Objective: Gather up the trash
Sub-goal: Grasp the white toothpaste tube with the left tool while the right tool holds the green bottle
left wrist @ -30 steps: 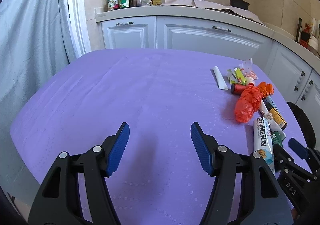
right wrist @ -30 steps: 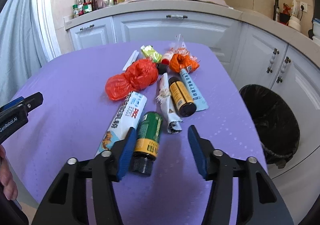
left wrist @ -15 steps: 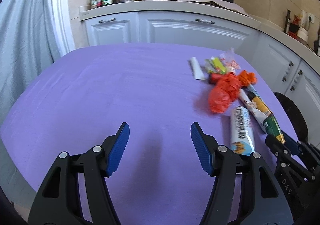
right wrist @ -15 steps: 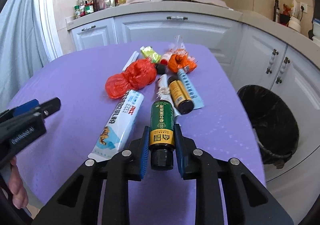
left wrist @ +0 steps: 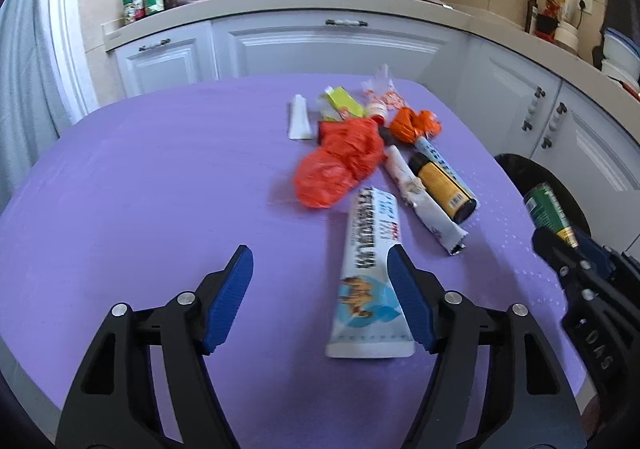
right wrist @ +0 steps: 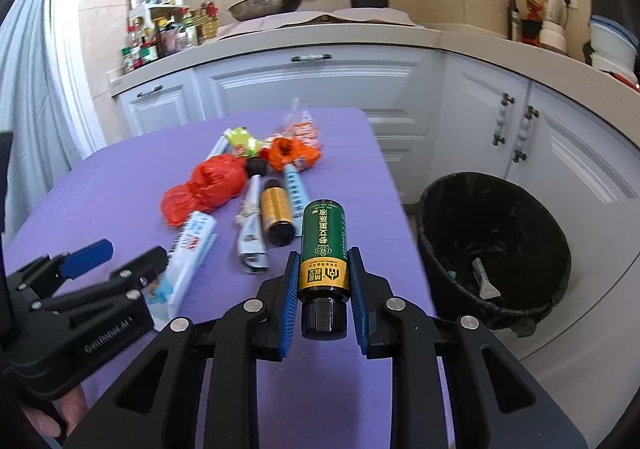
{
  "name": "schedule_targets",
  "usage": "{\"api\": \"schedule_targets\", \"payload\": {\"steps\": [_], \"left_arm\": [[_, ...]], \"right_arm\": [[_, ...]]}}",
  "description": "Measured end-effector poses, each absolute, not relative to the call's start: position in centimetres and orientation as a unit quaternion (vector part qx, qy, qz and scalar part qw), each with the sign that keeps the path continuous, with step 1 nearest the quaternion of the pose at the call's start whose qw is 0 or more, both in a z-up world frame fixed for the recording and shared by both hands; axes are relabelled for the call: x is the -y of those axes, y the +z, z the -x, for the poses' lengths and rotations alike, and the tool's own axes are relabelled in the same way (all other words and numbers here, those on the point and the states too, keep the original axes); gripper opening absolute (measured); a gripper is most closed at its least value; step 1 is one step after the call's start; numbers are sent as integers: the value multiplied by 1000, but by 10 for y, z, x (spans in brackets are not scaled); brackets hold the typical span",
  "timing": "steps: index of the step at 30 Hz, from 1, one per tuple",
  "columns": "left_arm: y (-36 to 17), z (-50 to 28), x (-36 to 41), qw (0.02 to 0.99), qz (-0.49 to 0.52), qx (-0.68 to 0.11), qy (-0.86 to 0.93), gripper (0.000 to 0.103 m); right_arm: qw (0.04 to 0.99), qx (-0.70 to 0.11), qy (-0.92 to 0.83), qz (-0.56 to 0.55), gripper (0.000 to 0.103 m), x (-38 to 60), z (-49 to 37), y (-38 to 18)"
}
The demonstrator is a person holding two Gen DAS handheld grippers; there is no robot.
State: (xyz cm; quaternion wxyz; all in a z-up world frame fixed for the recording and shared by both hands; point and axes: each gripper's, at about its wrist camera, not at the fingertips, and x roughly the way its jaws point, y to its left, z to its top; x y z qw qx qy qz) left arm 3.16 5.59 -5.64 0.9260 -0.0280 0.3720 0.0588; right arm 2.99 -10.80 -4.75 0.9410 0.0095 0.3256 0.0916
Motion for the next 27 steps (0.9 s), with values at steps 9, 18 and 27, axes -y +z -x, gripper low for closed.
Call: {"api": "schedule_targets", "payload": {"steps": [9, 18, 27], "left_arm": [[-65, -38, -41, 920, 22, -388, 40, 63], [-65, -36, -29, 923, 14, -384, 15, 17], [-43, -31, -24, 933, 21, -360, 4, 13]], "right_arm": [[942, -323, 82, -31, 25, 131, -34, -50], [942, -324, 78, -37, 25, 138, -36, -52], [946, -315, 63, -37, 25, 147, -37, -46]]}}
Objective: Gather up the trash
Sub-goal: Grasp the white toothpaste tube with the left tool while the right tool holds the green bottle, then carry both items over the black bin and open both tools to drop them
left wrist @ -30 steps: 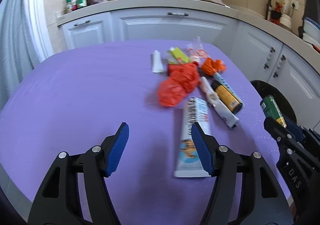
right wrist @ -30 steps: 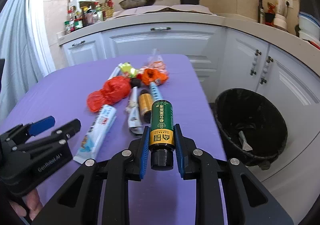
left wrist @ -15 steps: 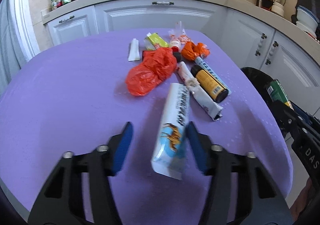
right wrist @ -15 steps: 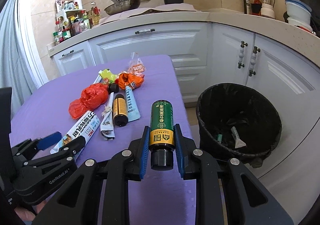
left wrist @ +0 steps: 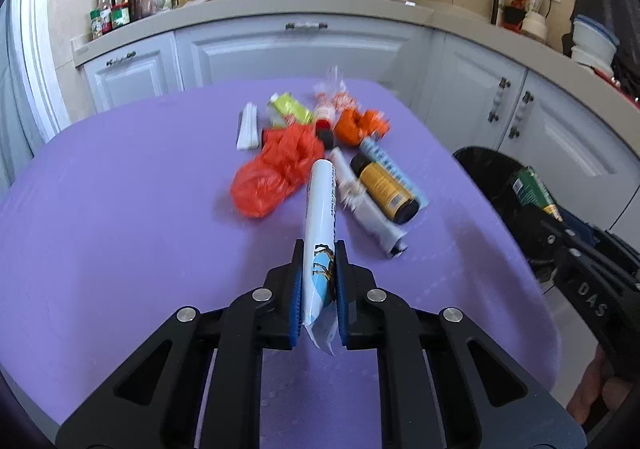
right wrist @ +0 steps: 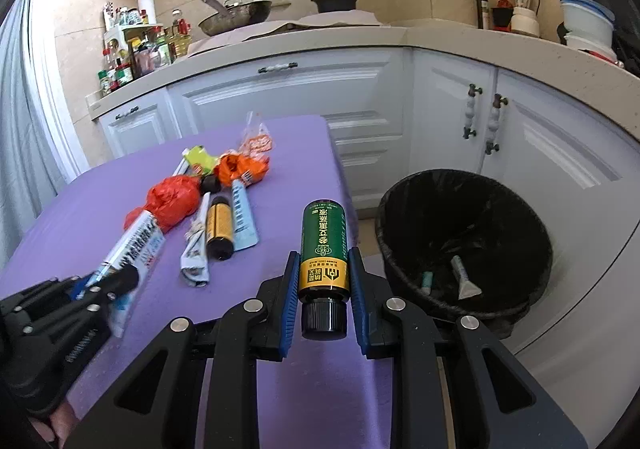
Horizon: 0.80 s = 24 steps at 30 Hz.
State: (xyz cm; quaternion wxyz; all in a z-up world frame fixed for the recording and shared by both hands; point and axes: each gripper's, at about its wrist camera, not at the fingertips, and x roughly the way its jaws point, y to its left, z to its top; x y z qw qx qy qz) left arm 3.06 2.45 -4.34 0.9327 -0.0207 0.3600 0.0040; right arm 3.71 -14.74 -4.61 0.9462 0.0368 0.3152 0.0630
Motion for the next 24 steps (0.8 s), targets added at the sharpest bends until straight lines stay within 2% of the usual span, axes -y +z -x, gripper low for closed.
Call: {"api": "schedule_targets", "payload": {"steps": [16, 24], "left_arm": [[3, -88, 54, 950, 9, -304, -69, 13], [2, -131, 112, 946, 6, -310, -92, 13]], "right_arm": [[966, -258, -24, -29, 25, 219, -59, -10], [967, -247, -61, -27, 25, 258, -85, -8]]}}
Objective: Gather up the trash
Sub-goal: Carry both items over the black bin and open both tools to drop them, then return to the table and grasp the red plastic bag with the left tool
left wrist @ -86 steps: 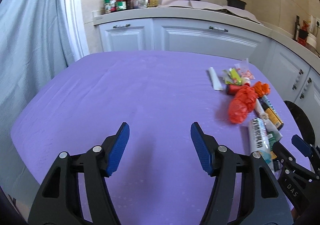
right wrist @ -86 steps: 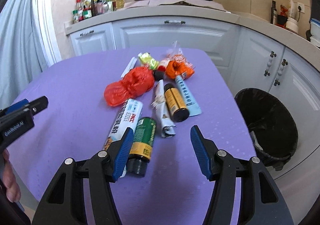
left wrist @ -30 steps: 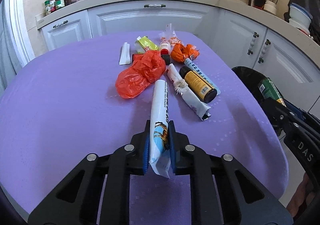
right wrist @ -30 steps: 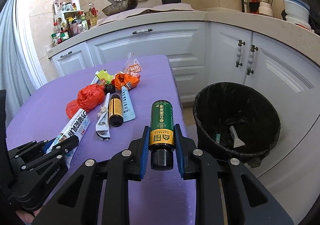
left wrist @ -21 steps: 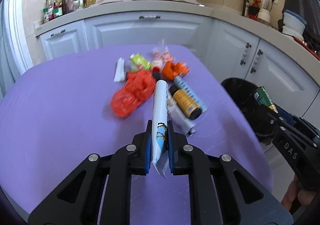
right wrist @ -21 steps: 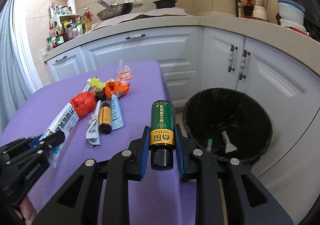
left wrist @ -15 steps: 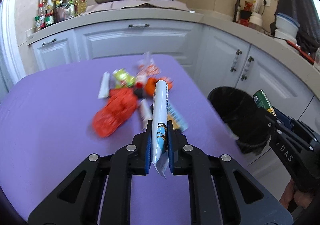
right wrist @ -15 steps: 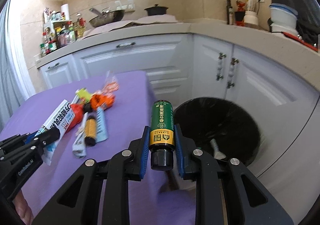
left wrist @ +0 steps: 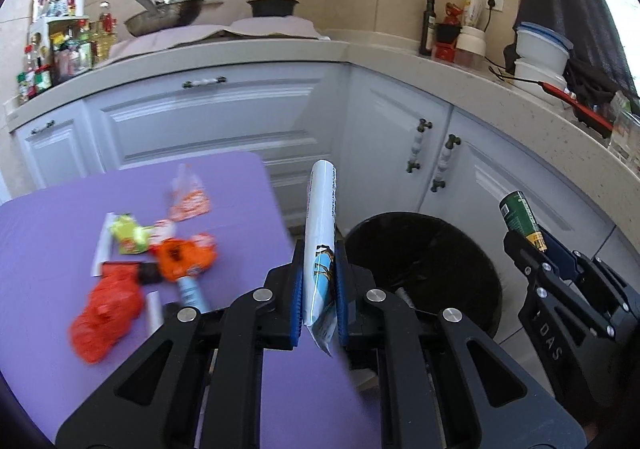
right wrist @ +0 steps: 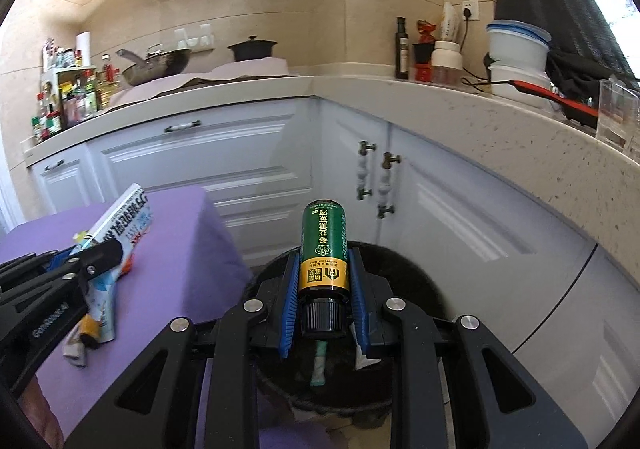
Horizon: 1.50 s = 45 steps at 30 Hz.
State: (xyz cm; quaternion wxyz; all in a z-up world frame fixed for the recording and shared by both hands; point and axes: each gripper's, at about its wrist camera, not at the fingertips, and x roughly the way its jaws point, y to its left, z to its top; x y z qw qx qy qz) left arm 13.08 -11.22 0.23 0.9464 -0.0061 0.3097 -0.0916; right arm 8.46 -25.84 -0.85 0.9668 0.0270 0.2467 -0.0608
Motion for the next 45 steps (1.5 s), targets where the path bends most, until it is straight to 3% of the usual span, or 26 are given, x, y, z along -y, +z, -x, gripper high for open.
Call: {"api": "schedule_targets", "payload": {"steps": [18, 21, 25, 26, 30, 45], "left_arm": [[-55, -200, 193, 916, -25, -388, -97, 15], [-63, -204, 195, 911, -25, -400, -95, 30], [-65, -206, 191, 910, -12, -405, -90, 47], [-64, -205, 190, 910, -12, -405, -89, 49], [-58, -204, 185, 912, -9, -400, -88, 54], [-10, -160, 125, 934, 5, -350, -70, 54]], "right_arm": [[957, -277, -76, -42, 25, 309, -133, -45], [953, -292, -70, -48, 25, 314, -143, -53], [951, -292, -83, -61, 47, 321, -146, -56], [952, -288, -87, -63, 47, 321, -144, -55], [953, -282, -95, -63, 48, 323, -139, -49], [957, -270, -80, -71, 48, 293, -112, -22]]}}
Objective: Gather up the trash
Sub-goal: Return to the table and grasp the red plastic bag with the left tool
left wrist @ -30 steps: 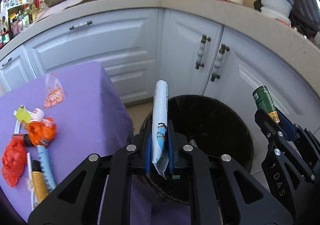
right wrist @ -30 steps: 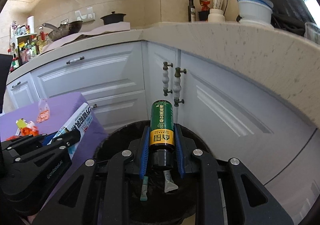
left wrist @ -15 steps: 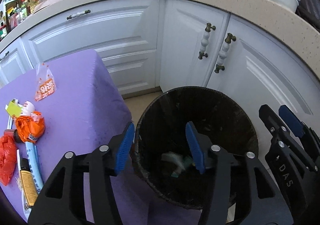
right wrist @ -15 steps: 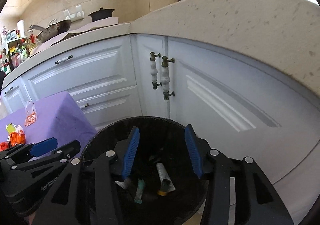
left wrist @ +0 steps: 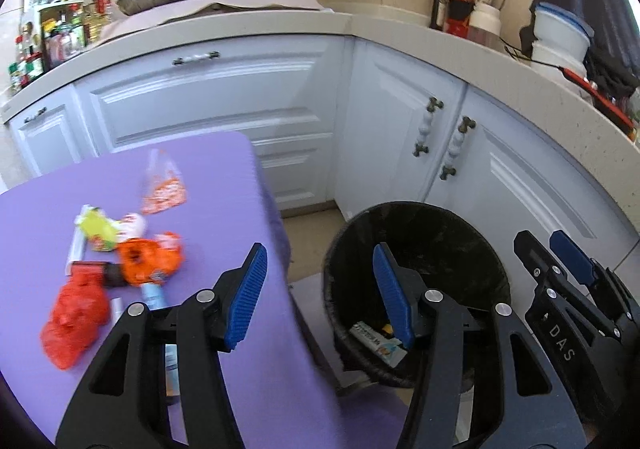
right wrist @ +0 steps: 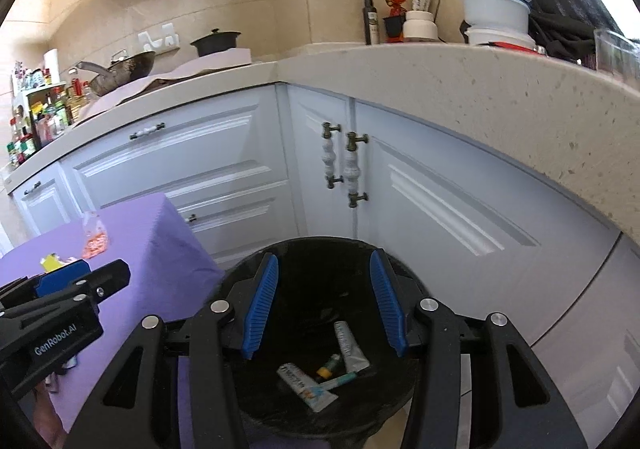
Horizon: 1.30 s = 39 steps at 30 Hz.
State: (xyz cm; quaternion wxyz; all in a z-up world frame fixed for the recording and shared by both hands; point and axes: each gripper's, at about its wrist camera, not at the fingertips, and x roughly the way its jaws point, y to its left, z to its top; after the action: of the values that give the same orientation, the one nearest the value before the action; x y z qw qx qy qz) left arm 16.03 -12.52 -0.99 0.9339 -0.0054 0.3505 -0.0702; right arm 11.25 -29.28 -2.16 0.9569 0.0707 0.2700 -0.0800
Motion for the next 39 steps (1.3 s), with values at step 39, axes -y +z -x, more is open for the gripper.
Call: {"api": "schedule_targets", "payload": {"steps": [39], "left_arm": [[-52, -127, -67, 911, 32, -409, 36, 75]], "right_arm": [[942, -326, 74, -19, 52, 126, -117, -32]]}}
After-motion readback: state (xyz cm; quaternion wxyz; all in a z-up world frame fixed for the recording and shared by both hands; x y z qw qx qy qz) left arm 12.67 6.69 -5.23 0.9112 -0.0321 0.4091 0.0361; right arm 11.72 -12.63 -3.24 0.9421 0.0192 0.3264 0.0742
